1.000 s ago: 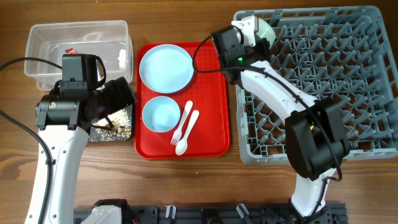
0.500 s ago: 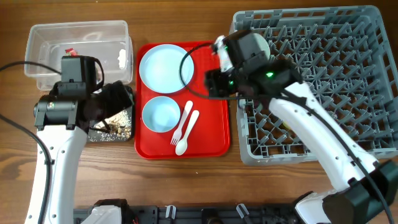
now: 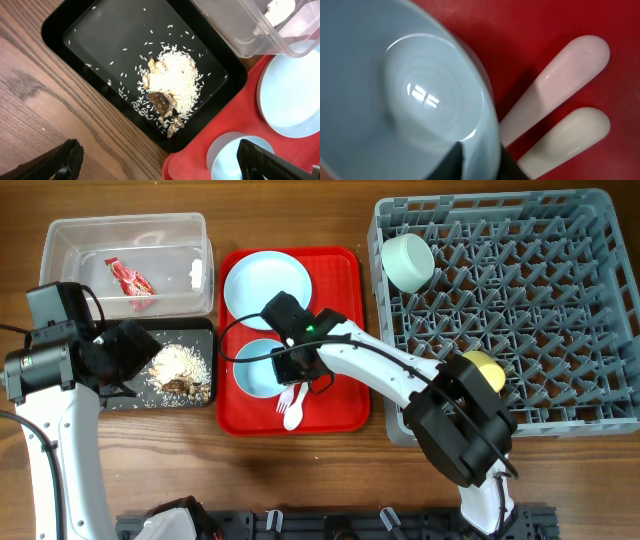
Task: Sort waste into correct bins and load items into the dishwasher rack
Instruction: 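Grasp the light-blue bowl on the red tray with the right gripper, then place the light-blue bowl beside the mint bowl in the rack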
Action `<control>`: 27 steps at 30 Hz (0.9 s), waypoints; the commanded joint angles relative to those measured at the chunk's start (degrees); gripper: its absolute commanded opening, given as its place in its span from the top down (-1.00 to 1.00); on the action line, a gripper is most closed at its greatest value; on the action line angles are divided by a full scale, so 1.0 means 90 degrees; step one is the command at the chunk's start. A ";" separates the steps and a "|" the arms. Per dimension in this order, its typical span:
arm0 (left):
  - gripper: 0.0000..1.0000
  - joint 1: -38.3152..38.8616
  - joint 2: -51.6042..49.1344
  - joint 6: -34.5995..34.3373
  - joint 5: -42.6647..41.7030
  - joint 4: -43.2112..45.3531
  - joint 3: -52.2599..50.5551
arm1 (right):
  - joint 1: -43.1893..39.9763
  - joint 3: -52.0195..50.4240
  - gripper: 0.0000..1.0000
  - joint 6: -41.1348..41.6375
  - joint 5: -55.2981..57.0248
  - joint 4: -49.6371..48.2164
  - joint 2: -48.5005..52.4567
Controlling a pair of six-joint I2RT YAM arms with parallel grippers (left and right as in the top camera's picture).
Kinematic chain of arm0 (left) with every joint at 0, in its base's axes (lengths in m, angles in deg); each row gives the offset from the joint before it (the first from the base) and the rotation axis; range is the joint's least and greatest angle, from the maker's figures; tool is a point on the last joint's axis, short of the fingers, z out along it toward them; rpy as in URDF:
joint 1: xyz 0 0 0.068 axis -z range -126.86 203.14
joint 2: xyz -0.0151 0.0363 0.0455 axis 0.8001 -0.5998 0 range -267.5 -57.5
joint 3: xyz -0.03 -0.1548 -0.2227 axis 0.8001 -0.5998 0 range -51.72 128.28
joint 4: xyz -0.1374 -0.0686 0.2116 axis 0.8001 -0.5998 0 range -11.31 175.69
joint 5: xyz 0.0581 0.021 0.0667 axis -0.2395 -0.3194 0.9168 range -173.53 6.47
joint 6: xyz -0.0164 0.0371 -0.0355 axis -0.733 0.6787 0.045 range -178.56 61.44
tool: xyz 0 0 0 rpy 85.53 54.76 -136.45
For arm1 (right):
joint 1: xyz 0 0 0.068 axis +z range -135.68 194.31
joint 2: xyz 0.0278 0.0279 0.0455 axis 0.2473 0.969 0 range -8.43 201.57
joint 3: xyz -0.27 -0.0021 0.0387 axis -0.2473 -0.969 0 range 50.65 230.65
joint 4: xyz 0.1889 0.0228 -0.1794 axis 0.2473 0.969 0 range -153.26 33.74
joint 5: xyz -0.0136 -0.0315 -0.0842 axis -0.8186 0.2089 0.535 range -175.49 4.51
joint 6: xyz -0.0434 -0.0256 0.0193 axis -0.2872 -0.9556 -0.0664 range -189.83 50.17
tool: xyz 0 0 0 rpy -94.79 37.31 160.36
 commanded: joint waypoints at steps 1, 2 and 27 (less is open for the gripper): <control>-1.00 -0.0032 0.0044 -0.0063 0.0058 -0.0002 0.0017 | -0.0104 0.0170 0.91 0.0180 0.0860 0.0049 -0.0367; -1.00 -0.0032 0.0044 -0.0063 0.0058 -0.0002 0.0017 | -0.0163 0.0199 0.91 0.0177 0.1117 0.0080 -0.0622; -1.00 -0.0029 0.0044 -0.0063 -0.0274 0.0214 0.0017 | -0.3730 0.0141 0.91 -0.6147 0.9347 -0.3898 -0.0034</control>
